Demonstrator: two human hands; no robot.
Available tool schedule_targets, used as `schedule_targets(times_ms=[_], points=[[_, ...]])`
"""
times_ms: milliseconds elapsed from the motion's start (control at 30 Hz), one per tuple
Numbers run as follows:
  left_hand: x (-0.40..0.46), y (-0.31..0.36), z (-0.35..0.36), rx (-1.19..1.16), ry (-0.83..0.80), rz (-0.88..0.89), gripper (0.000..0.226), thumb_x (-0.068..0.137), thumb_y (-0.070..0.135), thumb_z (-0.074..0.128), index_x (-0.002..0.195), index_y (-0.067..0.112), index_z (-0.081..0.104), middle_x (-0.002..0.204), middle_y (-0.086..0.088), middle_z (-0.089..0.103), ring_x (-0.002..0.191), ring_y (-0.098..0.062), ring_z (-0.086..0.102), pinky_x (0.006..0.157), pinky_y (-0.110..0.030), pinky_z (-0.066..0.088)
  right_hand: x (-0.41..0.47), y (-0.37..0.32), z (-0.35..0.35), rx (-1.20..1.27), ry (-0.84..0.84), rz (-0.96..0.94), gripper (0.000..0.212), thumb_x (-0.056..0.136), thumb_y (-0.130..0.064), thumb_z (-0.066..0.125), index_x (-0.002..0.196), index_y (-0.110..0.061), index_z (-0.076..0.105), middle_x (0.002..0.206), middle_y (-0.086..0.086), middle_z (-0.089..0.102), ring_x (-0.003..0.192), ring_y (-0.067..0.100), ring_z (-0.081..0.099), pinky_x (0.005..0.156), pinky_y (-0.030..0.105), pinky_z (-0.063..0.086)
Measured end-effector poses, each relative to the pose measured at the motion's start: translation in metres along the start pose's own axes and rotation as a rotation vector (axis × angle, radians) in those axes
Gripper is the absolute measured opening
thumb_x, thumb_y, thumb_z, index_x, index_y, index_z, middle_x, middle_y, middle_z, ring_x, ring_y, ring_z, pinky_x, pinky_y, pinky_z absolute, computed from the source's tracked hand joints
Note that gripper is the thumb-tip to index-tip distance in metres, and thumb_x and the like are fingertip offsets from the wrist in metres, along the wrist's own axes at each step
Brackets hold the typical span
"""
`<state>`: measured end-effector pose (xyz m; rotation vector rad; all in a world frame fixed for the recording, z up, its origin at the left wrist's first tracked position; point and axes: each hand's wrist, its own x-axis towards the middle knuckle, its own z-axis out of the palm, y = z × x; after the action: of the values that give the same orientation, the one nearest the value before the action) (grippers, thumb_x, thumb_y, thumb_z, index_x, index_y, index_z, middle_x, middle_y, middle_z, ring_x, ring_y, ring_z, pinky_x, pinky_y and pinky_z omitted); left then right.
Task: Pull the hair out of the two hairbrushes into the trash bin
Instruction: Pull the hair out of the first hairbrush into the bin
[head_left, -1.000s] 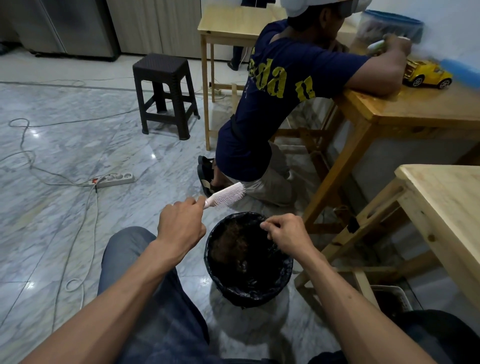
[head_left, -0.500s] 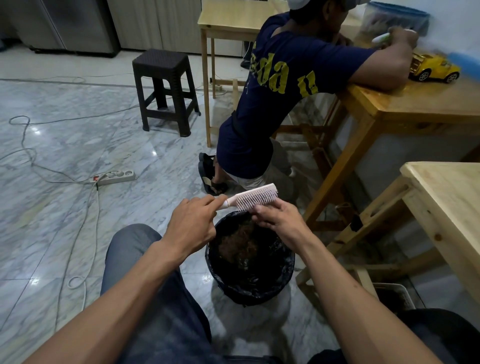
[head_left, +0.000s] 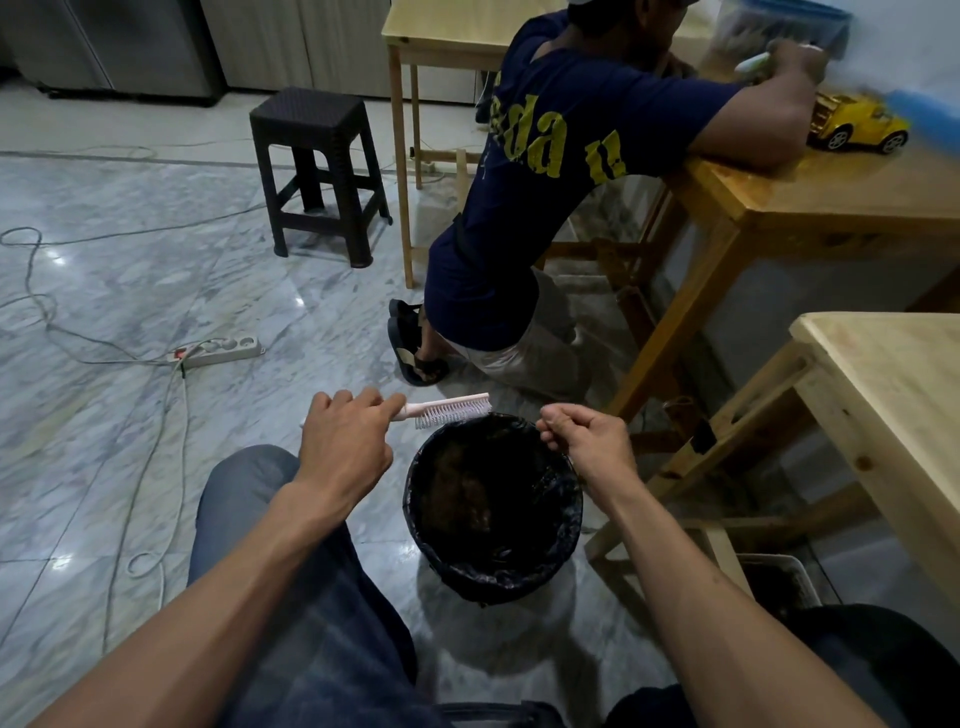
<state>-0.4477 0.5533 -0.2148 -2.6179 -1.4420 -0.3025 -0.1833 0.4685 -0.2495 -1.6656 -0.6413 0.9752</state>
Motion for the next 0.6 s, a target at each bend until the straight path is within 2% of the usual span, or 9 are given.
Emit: schedule_targets(times_ms=[33, 100, 167, 200, 233, 300, 400, 533, 600], points=[[0.0, 0.004, 0.0, -0.025, 0.0, 0.005, 0.048, 0.068, -0.001, 0.062, 0.11, 0.022, 0.068, 0.086, -0.003, 0.067, 0.062, -0.024, 0.038, 0.065, -0.034, 0.024, 0.001, 0.002, 0.002, -0.142, -0.071, -0.007, 0.029, 0.099, -0.011, 0.068, 0.128, -0.004, 0.073, 0.108, 0.0, 0.078, 0.093, 0.011, 0.069, 0.087, 0.027, 0.058], [0.0, 0.011, -0.002, -0.093, 0.012, 0.018, 0.05, 0.072, 0.0, 0.059, 0.115, 0.024, 0.067, 0.087, -0.001, 0.066, 0.063, -0.023, 0.038, 0.066, -0.034, 0.026, 0.001, 0.0, 0.007, -0.414, -0.271, 0.038, 0.065, 0.092, -0.022, 0.075, 0.152, -0.019, 0.051, 0.14, -0.007, 0.055, 0.123, 0.014, 0.057, 0.105, 0.033, 0.049], [0.001, 0.018, -0.005, -0.174, 0.017, 0.041, 0.051, 0.075, 0.001, 0.059, 0.12, 0.025, 0.066, 0.087, 0.0, 0.066, 0.064, -0.024, 0.042, 0.066, -0.034, 0.027, -0.001, -0.002, 0.015, -0.461, -0.383, 0.109, 0.103, 0.073, -0.041, 0.087, 0.16, -0.034, 0.032, 0.149, -0.009, 0.039, 0.135, 0.021, 0.051, 0.111, 0.041, 0.047], [0.001, 0.022, -0.007, -0.211, 0.009, 0.056, 0.051, 0.076, 0.002, 0.059, 0.121, 0.025, 0.065, 0.089, 0.0, 0.067, 0.065, -0.025, 0.045, 0.065, -0.034, 0.027, -0.001, -0.002, 0.02, -0.409, -0.411, 0.11, 0.106, 0.067, -0.045, 0.089, 0.157, -0.035, 0.033, 0.148, -0.01, 0.041, 0.132, 0.021, 0.056, 0.105, 0.042, 0.052], [0.001, 0.025, -0.01, -0.246, 0.001, 0.07, 0.051, 0.077, 0.003, 0.058, 0.122, 0.026, 0.064, 0.091, 0.001, 0.067, 0.067, -0.026, 0.05, 0.065, -0.034, 0.027, -0.002, -0.003, 0.024, -0.321, -0.427, 0.095, 0.097, 0.07, -0.042, 0.091, 0.151, -0.031, 0.04, 0.144, -0.01, 0.049, 0.124, 0.019, 0.062, 0.096, 0.038, 0.057], [0.0, 0.03, -0.013, -0.296, -0.006, 0.076, 0.049, 0.08, 0.005, 0.056, 0.123, 0.027, 0.062, 0.093, 0.002, 0.066, 0.072, -0.028, 0.057, 0.063, -0.033, 0.028, -0.002, -0.001, 0.031, -0.102, -0.429, 0.084, 0.054, 0.085, -0.025, 0.085, 0.131, -0.02, 0.057, 0.122, -0.009, 0.068, 0.101, 0.015, 0.072, 0.077, 0.027, 0.058], [0.001, 0.028, -0.014, -0.314, -0.048, 0.017, 0.044, 0.087, 0.01, 0.052, 0.127, 0.028, 0.057, 0.095, 0.003, 0.062, 0.074, -0.029, 0.057, 0.058, -0.033, 0.033, -0.004, 0.0, 0.039, 0.11, -0.344, 0.05, 0.005, 0.097, -0.008, 0.071, 0.1, -0.008, 0.074, 0.085, 0.002, 0.076, 0.073, 0.014, 0.064, 0.061, 0.016, 0.054], [0.0, 0.013, -0.009, -0.284, -0.176, -0.101, 0.031, 0.092, 0.017, 0.042, 0.121, 0.023, 0.054, 0.088, 0.003, 0.053, 0.071, -0.026, 0.054, 0.058, -0.033, 0.035, 0.0, 0.0, 0.034, 0.262, -0.101, 0.067, 0.01, 0.099, -0.002, 0.064, 0.101, 0.001, 0.074, 0.076, 0.008, 0.068, 0.066, 0.013, 0.058, 0.057, 0.014, 0.054], [-0.001, 0.008, -0.006, -0.286, -0.219, -0.162, 0.028, 0.093, 0.018, 0.039, 0.116, 0.02, 0.054, 0.088, 0.0, 0.055, 0.073, -0.026, 0.054, 0.061, -0.035, 0.037, 0.003, 0.0, 0.027, 0.315, -0.006, 0.088, 0.012, 0.1, -0.001, 0.063, 0.098, -0.004, 0.074, 0.078, 0.008, 0.069, 0.066, 0.012, 0.059, 0.059, 0.014, 0.055]])
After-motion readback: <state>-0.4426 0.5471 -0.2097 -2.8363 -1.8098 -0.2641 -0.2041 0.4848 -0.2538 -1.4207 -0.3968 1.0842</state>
